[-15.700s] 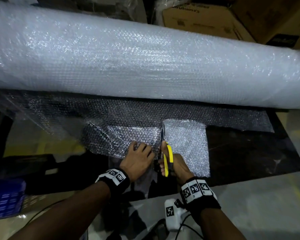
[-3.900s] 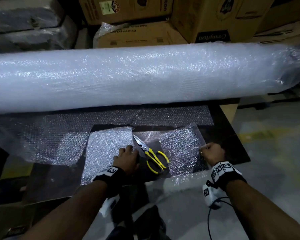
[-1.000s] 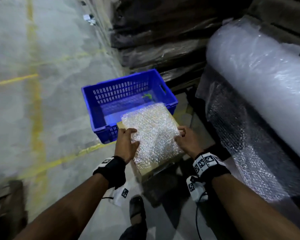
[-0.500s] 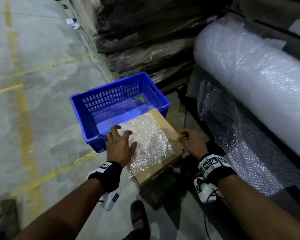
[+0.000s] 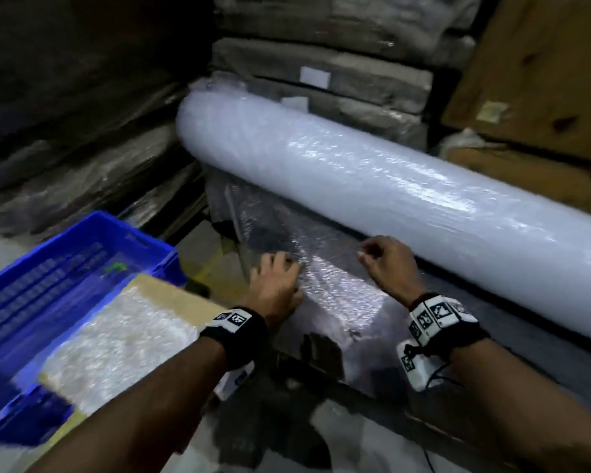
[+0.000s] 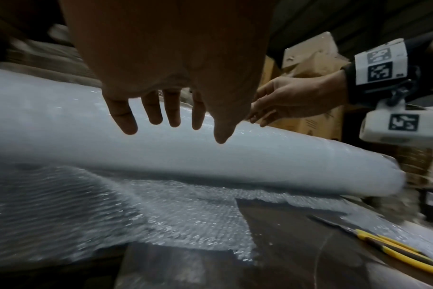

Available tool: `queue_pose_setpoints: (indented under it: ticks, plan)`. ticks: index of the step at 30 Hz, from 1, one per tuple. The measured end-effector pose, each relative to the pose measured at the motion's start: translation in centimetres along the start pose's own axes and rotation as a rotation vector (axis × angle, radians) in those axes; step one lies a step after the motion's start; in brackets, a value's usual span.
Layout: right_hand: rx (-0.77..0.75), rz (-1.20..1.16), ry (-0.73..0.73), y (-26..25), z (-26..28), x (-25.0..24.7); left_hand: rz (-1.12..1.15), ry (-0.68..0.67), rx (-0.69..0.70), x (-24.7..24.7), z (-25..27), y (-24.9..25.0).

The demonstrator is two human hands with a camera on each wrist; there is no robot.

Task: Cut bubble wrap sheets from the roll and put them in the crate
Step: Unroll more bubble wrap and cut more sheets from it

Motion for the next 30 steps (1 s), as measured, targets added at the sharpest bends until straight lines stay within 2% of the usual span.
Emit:
queue_pose_setpoints:
  ticks: [3, 6, 8, 11, 14, 16, 19, 22, 26, 30]
  plan:
    - [0.089, 0.055, 0.100, 7.6, 0.3, -7.7, 0.007, -0.091, 0.153, 2.2, -4.1, 6.7]
    - [0.177, 0.161, 0.129, 14.7, 0.8, -13.5, -0.078, -0.182, 0.249, 5.5, -6.9, 12.3]
    - [0.257, 0.282, 0.117, 19.5, 1.0, -16.4, -0.110, -0.245, 0.281, 8.2, -8.8, 15.7]
    - [0.260, 0.447, 0.107, 24.1, 1.0, -19.2, -0.109, -0.345, 0.267, 11.6, -11.3, 18.5]
    - [0.238, 0.583, 0.068, 27.0, -0.2, -20.5, -0.122, -0.373, 0.170, 13.9, -13.5, 18.1]
    - [0.254, 0.646, -0.020, 28.7, -1.4, -20.1, -0.133, -0.391, 0.077, 15.2, -14.4, 16.2]
    - [0.281, 0.695, -0.140, 30.3, -3.1, -18.8, -0.168, -0.529, -0.023, 17.5, -14.0, 13.0]
    - [0.349, 0.668, -0.206, 32.1, -3.7, -17.6, -0.119, -0.646, -0.050, 19.6, -13.0, 12.5]
    - [0.368, 0.668, -0.145, 33.5, -3.4, -17.4, -0.067, -0.652, -0.103, 21.0, -12.3, 13.2]
    - [0.358, 0.688, -0.114, 34.2, -3.6, -18.0, -0.076, -0.617, -0.088, 20.9, -12.7, 14.0]
Point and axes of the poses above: each hand's wrist, its own z-axis away from the middle knuckle, its own x-axis out of the palm, y = z × x, the point moved 9 cm from there along -z, towards the middle knuckle, and after that the axes turned 6 degrees about x, right-handed, at the moved point
